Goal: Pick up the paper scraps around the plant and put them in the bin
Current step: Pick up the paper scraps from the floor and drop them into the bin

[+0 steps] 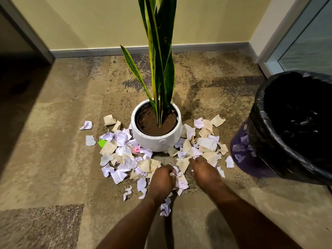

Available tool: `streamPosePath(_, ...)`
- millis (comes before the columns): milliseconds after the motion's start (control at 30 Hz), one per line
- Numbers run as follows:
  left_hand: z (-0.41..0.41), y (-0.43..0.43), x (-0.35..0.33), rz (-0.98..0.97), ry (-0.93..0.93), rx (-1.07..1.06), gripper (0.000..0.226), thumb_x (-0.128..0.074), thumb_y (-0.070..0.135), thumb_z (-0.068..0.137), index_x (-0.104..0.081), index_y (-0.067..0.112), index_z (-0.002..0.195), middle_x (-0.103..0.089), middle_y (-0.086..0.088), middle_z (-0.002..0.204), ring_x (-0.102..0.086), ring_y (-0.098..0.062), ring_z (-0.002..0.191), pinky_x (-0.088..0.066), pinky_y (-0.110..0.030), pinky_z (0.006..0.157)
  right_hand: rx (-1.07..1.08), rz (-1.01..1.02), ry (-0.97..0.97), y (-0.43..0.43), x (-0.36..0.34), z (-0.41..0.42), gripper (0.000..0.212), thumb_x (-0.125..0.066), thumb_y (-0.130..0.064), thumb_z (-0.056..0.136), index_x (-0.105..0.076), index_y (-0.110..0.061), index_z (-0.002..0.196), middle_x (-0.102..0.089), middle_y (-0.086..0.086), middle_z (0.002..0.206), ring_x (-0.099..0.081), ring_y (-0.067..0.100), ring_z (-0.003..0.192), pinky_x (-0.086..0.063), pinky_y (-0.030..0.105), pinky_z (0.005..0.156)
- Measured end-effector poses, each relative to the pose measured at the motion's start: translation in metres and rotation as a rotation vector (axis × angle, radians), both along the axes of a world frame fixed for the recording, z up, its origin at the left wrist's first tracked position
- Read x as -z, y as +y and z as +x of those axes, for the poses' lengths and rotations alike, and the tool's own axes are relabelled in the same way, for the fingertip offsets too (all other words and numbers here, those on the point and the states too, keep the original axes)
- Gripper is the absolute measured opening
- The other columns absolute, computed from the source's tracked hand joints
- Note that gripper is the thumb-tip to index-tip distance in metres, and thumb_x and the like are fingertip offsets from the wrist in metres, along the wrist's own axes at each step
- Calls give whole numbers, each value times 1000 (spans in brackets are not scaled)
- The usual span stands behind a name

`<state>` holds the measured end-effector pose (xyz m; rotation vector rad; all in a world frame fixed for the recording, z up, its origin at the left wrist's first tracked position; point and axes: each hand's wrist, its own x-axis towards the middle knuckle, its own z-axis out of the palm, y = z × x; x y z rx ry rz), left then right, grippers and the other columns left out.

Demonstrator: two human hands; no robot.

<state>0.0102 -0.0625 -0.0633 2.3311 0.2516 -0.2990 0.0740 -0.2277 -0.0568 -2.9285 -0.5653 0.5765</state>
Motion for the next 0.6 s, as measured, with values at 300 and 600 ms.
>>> streamPosePath(300, 10, -13, -2, 2, 3, 60, 9, -59, 14, 83, -57, 22, 83, -61, 2, 86, -57, -15, 76, -41, -27, 62, 142, 139, -154, 7, -6, 2, 36, -54, -13, 88, -53, -20, 124, -59, 9, 110, -62, 28, 91, -49, 33, 72)
streamPosePath(600, 8, -8, 4, 67, -67, 76, 11, -55, 13, 90, -62, 17, 96, -66, -2, 95, -60, -20, 82, -49, -34, 71, -136, 30, -36, 21, 0, 9, 59, -55, -9, 90, -31, -23, 141, -46, 15, 123, -54, 33, 105, -48, 40, 82)
